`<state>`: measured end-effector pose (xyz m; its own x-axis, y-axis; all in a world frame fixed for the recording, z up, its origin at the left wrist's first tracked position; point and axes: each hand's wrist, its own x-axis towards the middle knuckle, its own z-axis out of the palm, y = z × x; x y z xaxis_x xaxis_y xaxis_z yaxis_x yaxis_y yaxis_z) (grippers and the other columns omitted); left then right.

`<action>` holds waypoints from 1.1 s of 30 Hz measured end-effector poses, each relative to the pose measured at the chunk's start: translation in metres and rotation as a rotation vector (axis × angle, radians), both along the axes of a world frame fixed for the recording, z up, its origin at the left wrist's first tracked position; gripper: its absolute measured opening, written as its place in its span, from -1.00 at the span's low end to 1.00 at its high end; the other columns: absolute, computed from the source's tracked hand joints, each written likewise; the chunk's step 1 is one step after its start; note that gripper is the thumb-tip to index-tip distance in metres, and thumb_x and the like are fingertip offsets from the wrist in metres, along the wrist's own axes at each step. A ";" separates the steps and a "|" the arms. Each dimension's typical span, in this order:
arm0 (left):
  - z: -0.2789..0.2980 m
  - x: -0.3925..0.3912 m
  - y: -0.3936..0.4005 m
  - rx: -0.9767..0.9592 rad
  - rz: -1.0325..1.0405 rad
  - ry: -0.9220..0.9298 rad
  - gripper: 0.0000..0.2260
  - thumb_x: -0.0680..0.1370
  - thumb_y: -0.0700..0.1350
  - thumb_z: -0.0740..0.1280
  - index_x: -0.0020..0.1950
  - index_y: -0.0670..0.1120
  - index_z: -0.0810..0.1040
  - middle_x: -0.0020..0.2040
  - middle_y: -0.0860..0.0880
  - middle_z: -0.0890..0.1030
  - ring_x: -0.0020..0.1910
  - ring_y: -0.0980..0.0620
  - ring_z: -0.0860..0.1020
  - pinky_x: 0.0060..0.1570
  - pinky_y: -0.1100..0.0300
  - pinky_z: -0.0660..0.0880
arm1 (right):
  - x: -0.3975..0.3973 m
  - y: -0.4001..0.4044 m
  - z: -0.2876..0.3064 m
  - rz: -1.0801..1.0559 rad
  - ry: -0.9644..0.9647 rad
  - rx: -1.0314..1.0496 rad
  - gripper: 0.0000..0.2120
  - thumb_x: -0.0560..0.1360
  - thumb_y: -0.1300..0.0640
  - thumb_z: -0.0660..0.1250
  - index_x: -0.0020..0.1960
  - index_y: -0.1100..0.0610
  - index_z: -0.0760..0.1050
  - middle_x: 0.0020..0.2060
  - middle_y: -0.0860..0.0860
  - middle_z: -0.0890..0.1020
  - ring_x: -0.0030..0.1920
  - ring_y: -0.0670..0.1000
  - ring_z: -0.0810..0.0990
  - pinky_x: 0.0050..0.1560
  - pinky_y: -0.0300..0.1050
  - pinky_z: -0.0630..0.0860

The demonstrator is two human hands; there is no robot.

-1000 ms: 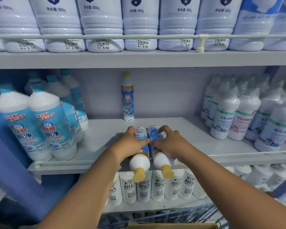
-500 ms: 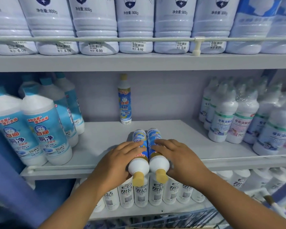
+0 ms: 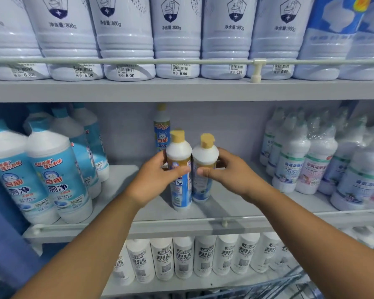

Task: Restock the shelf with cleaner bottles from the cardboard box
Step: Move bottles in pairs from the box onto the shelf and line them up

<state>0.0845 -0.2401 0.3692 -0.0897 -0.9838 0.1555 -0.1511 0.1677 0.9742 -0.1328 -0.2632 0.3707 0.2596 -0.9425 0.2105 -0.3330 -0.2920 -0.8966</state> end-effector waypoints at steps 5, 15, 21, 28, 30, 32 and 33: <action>0.004 -0.009 -0.016 0.060 0.005 -0.023 -0.66 0.54 -0.08 0.45 0.29 0.07 0.51 0.18 0.11 0.66 0.15 0.14 0.63 0.18 0.07 0.58 | 0.007 -0.025 -0.002 -0.071 -0.070 0.115 -0.64 0.48 -0.04 0.49 0.25 -0.07 0.55 0.08 -0.11 0.68 0.11 -0.03 0.65 0.17 0.03 0.62; -0.060 -0.007 -0.009 0.129 -0.012 -0.242 -0.40 0.51 -0.35 0.40 0.43 0.09 0.31 0.31 0.10 0.56 0.21 0.23 0.57 0.27 0.14 0.53 | 0.012 -0.012 -0.072 -0.086 -0.045 0.224 -0.45 0.51 0.21 0.46 0.37 -0.09 0.31 0.14 -0.20 0.55 0.19 -0.10 0.57 -0.03 -0.37 0.50; -0.068 -0.014 -0.009 0.070 0.232 -0.357 -0.48 0.39 -0.08 0.58 0.28 0.06 0.46 0.13 0.10 0.62 -0.02 0.21 0.62 -0.28 0.48 0.43 | 0.025 -0.008 -0.080 -0.237 0.202 0.041 -0.27 0.29 -0.08 0.60 0.36 -0.07 0.34 0.15 -0.09 0.48 0.14 -0.10 0.48 0.16 -0.15 0.50; -0.077 -0.011 -0.004 0.053 0.213 -0.371 -0.60 0.50 -0.20 0.42 0.28 0.07 0.46 0.10 0.16 0.65 -0.11 0.42 0.58 -0.25 0.57 0.43 | 0.021 0.008 -0.083 -0.135 0.036 0.090 -0.50 0.48 0.25 0.46 0.32 -0.01 0.37 0.07 -0.17 0.58 -0.06 -0.42 0.56 -0.11 -0.57 0.43; -0.078 -0.008 -0.006 0.045 0.219 -0.361 -0.62 0.50 -0.22 0.41 0.25 0.09 0.46 0.04 0.17 0.64 -0.17 0.46 0.57 -0.27 0.57 0.43 | 0.022 0.008 -0.086 -0.179 0.036 0.090 -0.55 0.48 0.19 0.49 0.27 -0.03 0.37 0.03 -0.21 0.56 -0.09 -0.40 0.54 -0.17 -0.61 0.39; -0.077 -0.008 -0.007 0.039 0.233 -0.381 -0.61 0.47 -0.17 0.47 0.24 0.08 0.48 0.03 0.12 0.63 -0.19 0.40 0.58 -0.32 0.55 0.41 | 0.025 0.009 -0.085 -0.218 0.025 0.097 -0.55 0.48 0.17 0.50 0.26 -0.02 0.38 0.02 -0.20 0.55 -0.11 -0.39 0.52 -0.22 -0.62 0.39; -0.077 -0.009 -0.009 0.036 0.243 -0.380 -0.61 0.45 -0.14 0.50 0.22 0.08 0.50 0.04 0.08 0.63 -0.20 0.33 0.59 -0.34 0.53 0.41 | 0.026 0.008 -0.085 -0.235 0.020 0.100 -0.54 0.48 0.17 0.51 0.28 0.02 0.39 0.03 -0.17 0.55 -0.12 -0.37 0.51 -0.24 -0.62 0.39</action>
